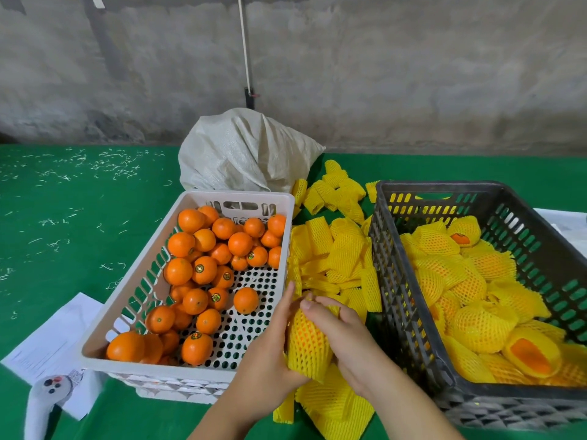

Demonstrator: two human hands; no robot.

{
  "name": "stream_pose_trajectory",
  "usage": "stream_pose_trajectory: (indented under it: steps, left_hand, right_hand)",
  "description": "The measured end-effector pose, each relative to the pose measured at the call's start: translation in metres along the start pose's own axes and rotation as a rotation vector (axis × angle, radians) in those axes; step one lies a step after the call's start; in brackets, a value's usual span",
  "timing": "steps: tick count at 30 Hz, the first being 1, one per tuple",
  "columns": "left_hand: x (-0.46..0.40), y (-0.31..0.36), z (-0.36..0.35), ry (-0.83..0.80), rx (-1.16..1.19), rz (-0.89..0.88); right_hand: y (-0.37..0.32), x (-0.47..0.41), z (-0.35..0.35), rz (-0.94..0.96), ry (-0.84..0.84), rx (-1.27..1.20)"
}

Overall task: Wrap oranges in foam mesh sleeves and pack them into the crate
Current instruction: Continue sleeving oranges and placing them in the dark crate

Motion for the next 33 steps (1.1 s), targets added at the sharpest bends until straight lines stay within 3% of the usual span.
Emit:
stream_pose_trajectory:
  steps: [7, 19, 24, 33]
  left_hand:
    - [-0.004, -0.004, 0.008, 0.116, 0.052, 0.011]
    - [-0.006, 0.0, 0.006, 0.069, 0.146, 0.058]
    - [-0.003, 0.0, -0.001, -0.031, 0.07, 0.044]
    - [-0.008, -0.008, 0.011, 0.066, 0.214, 0.126]
  right_hand:
    - [-0.016, 0.001, 0.005, 0.116, 0.088, -0.054]
    - [-0.053, 0.001, 0.017, 0.417, 0.157, 0.058]
    - [-0.059, 0.004, 0.011, 0.469, 0.14, 0.109]
    - [-0.073, 0.01, 0.01, 0.658, 0.04, 0.265]
Point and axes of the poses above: each hand's wrist, its own x-axis away from the middle knuckle, its own z-axis out of the back of the hand, y = z × x, the point moved 9 cm from there along -x, towards the middle knuckle, and after that the axes turned 12 degrees about y, right-handed, at the moved point
